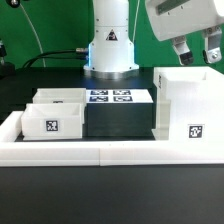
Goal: Assemble drawer
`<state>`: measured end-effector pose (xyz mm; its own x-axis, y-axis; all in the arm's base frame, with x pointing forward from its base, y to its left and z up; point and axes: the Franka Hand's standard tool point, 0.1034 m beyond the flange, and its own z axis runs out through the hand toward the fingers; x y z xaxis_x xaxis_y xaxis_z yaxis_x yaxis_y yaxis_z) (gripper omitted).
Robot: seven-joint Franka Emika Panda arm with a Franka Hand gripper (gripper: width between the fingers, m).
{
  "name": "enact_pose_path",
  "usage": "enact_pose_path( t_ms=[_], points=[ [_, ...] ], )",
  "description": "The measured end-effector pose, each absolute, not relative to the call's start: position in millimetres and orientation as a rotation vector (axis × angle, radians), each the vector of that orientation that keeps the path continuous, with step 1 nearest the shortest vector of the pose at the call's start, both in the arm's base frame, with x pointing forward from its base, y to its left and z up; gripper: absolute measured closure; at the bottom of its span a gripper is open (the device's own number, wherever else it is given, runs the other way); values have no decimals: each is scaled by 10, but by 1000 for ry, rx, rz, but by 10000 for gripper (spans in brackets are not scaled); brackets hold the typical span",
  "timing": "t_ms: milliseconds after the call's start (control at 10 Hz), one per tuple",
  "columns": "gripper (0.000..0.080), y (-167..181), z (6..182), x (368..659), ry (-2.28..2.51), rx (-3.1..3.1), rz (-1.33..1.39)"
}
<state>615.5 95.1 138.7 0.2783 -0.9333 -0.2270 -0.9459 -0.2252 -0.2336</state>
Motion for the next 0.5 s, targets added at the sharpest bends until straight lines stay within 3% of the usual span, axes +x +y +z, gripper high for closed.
enact_pose_path(
  t_ms=[500],
  points=[
    [150, 792, 1441, 6108, 884, -2759, -7]
  ],
)
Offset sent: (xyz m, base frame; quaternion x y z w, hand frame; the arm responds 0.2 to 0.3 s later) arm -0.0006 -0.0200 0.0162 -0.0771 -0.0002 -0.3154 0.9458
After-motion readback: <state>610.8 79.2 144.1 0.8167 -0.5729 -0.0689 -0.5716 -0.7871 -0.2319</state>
